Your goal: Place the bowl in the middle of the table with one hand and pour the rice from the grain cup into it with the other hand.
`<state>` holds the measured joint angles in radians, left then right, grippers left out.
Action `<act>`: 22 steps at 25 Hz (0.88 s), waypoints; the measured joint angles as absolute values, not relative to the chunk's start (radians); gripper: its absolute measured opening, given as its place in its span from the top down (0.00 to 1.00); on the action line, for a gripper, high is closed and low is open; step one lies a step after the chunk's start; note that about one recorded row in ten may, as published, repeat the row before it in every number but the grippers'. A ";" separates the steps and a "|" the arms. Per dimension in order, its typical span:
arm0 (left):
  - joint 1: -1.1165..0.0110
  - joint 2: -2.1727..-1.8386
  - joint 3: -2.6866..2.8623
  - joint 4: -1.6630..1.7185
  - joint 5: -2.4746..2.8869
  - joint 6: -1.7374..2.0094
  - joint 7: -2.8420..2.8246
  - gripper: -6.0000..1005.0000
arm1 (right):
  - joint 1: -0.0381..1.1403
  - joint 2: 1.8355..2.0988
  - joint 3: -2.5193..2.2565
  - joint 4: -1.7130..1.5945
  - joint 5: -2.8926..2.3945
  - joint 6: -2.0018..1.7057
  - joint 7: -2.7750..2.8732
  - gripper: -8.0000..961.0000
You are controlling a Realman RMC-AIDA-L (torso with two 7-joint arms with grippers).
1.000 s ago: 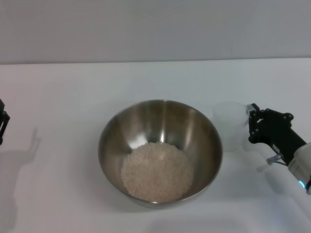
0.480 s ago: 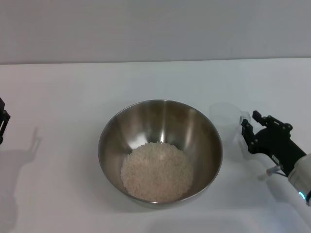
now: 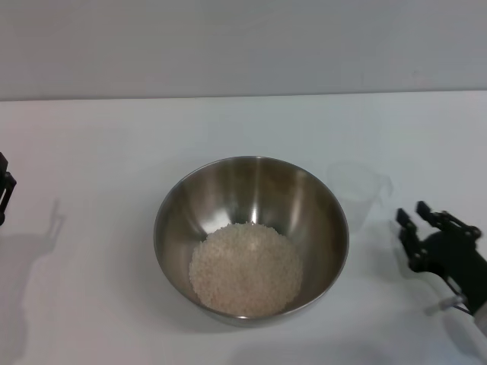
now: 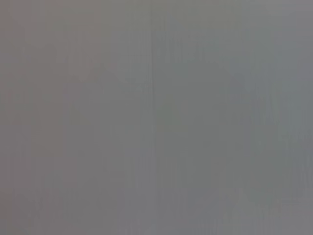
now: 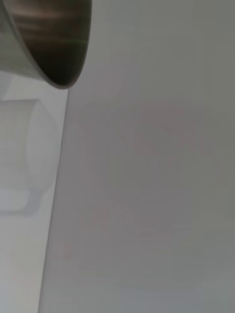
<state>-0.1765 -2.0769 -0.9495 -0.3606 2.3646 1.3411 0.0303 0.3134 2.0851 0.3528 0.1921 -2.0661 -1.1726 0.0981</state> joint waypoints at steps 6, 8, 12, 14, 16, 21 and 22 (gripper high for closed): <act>-0.175 -2.077 -0.947 -0.357 2.366 1.341 0.031 0.17 | 0.185 2.084 0.431 0.185 -2.013 -1.391 0.098 0.65; -0.175 -2.077 -0.947 -0.357 2.366 1.341 0.031 0.17 | 0.168 2.084 0.450 0.184 -1.992 -1.424 0.098 0.62; -0.175 -2.077 -0.946 -0.355 2.366 1.341 0.030 0.17 | 0.112 2.084 0.503 0.164 -1.884 -1.555 0.098 0.56; -0.174 -2.078 -0.946 -0.353 2.366 1.341 0.030 0.17 | 0.100 2.084 0.510 0.155 -1.829 -1.599 0.100 0.53; -0.172 -2.078 -0.946 -0.351 2.365 1.341 0.030 0.17 | 0.093 2.085 0.513 0.143 -1.761 -1.639 0.105 0.46; -0.168 -2.078 -0.946 -0.352 2.364 1.341 0.030 0.17 | 0.091 2.086 0.505 0.143 -1.751 -1.653 0.109 0.25; -0.166 -2.079 -0.946 -0.352 2.364 1.341 0.030 0.17 | 0.091 2.086 0.505 0.143 -1.751 -1.653 0.109 0.24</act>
